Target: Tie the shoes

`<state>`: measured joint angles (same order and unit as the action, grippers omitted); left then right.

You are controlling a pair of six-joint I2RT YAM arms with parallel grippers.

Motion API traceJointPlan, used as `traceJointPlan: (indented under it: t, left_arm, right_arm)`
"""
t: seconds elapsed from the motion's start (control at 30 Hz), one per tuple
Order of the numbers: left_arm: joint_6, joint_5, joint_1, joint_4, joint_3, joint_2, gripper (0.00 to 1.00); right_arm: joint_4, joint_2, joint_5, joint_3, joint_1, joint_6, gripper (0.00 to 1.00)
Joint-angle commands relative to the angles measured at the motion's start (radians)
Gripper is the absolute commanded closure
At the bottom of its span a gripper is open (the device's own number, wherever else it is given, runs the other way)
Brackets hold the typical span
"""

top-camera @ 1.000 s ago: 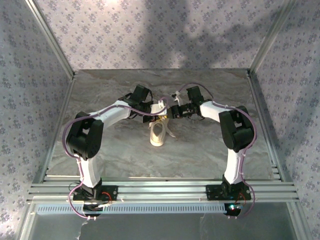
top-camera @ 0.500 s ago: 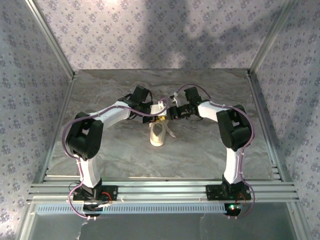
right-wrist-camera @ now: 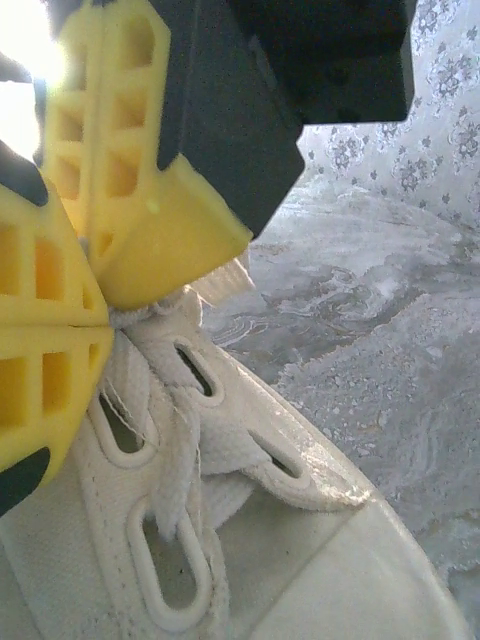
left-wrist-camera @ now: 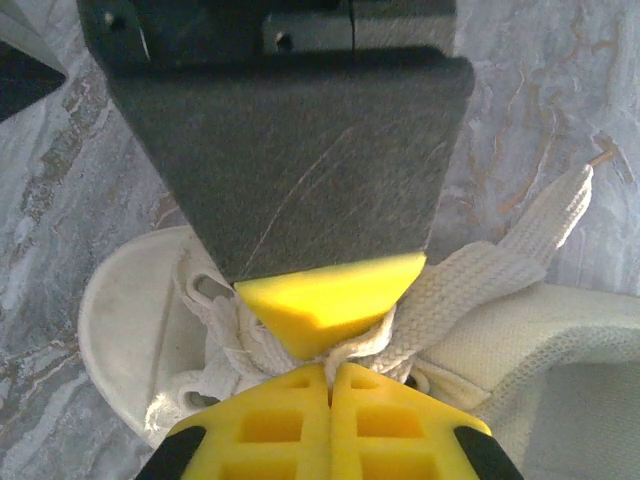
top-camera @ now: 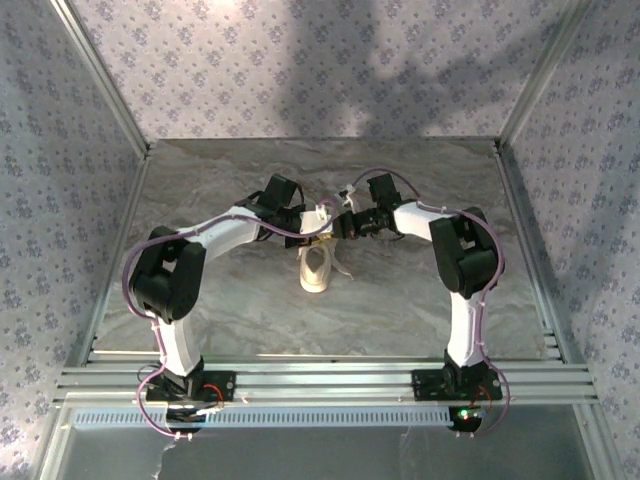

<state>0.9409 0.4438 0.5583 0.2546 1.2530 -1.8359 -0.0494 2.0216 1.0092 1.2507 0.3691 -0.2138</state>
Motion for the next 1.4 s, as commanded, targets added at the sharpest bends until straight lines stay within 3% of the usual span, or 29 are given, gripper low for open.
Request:
traceJointPlan:
  t: [0.0, 0.47, 0.63, 0.83, 1.37]
  left_arm:
    - [0.02, 0.014, 0.012, -0.029, -0.012, 0.047, 0.99]
    - [0.029, -0.023, 0.01, -0.021, -0.017, 0.056, 0.98]
    - [0.029, -0.022, 0.012, -0.024, -0.016, 0.064, 1.0]
    - [0.033, -0.014, 0.015, -0.023, -0.014, 0.069, 1.0]
    - [0.048, -0.051, 0.021, 0.024, 0.019, 0.017, 0.96]
  right_arm:
    - [0.05, -0.034, -0.031, -0.029, -0.008, -0.019, 1.0]
    - [0.153, -0.15, -0.144, -0.146, -0.022, -0.024, 1.0]
    - [0.14, -0.124, -0.122, -0.133, -0.023, -0.026, 1.0]
    - [0.141, -0.054, -0.059, -0.094, -0.019, -0.063, 0.85]
    - [0.135, -0.054, 0.018, -0.082, -0.004, -0.062, 0.81]
